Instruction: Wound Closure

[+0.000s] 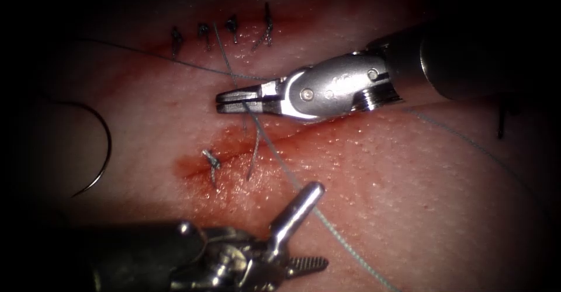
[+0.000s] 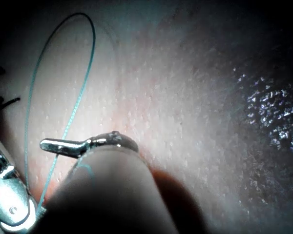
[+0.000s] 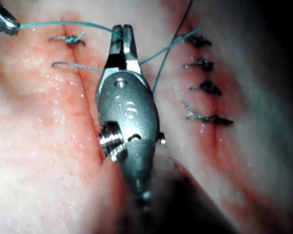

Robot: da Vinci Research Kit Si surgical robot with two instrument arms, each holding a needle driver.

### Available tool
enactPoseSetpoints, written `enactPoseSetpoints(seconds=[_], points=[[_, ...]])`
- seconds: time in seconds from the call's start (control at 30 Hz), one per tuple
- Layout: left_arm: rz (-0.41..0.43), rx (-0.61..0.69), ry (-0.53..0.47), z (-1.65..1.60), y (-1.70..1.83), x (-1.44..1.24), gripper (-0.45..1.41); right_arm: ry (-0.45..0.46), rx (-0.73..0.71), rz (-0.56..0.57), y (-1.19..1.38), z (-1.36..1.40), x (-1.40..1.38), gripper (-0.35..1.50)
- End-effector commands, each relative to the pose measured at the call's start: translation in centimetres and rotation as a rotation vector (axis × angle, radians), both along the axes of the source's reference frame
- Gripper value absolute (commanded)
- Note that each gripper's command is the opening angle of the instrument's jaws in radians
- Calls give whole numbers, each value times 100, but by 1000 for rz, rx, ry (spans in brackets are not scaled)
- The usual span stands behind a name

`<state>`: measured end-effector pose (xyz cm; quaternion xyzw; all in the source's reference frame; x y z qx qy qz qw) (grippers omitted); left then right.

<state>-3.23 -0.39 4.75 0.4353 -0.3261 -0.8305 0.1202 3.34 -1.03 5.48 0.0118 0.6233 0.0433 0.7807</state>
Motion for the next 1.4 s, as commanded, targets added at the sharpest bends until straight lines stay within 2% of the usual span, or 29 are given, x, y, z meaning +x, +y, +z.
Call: enactPoseSetpoints(seconds=[0.03, 0.2, 0.27, 0.43, 0.6, 0.67, 0.7, 0.73, 0.77, 0.87, 1.0, 1.03, 1.23, 1.27, 1.33, 1.4], points=[[6, -4, -5, 7, -9, -14, 125, -4, 10, 6, 4, 12, 7, -35], [22, -26, -13, 3, -15, -30, 125, -12, 37, 17, 6, 25, 6, -35], [21, -44, -20, -2, -18, -45, 123, -19, 57, 28, 6, 32, 5, -35], [31, -64, -20, 0, -18, -63, 123, -19, 65, 30, 5, 30, 5, -35], [36, -72, -20, -3, -23, -68, 119, -20, 76, 32, 5, 30, 5, -35], [40, -74, -24, -3, -26, -70, 84, -20, 76, 32, 5, 30, 5, -35], [42, -77, -28, -4, -27, -70, 49, -20, 76, 32, 5, 30, 4, -35], [43, -87, -34, -6, -29, -68, -20, -21, 76, 35, 5, 30, 4, -35], [69, -124, -59, -14, -34, -61, -45, -23, 81, 37, 6, 31, 4, -35], [84, -120, -81, -23, -35, -51, -45, -22, 86, 36, 6, 31, 2, -35], [86, -94, -82, -41, -33, -12, -45, -26, 92, 40, 3, 28, -8, -35], [79, -84, -66, -46, -37, 12, -45, -27, 99, 41, 1, 26, -15, -35], [57, -66, -2, -59, -55, 91, -45, -30, 110, 42, -4, 16, -27, -35], [50, -58, 22, -63, -53, 120, -45, -26, 114, 37, -8, 12, -29, -35], [43, -44, 41, -68, -48, 149, -45, -24, 116, 34, -12, 8, -30, -35], [7, -30, 69, -73, -34, 191, -45, -11, 138, 20, -18, -1, -28, -35]])
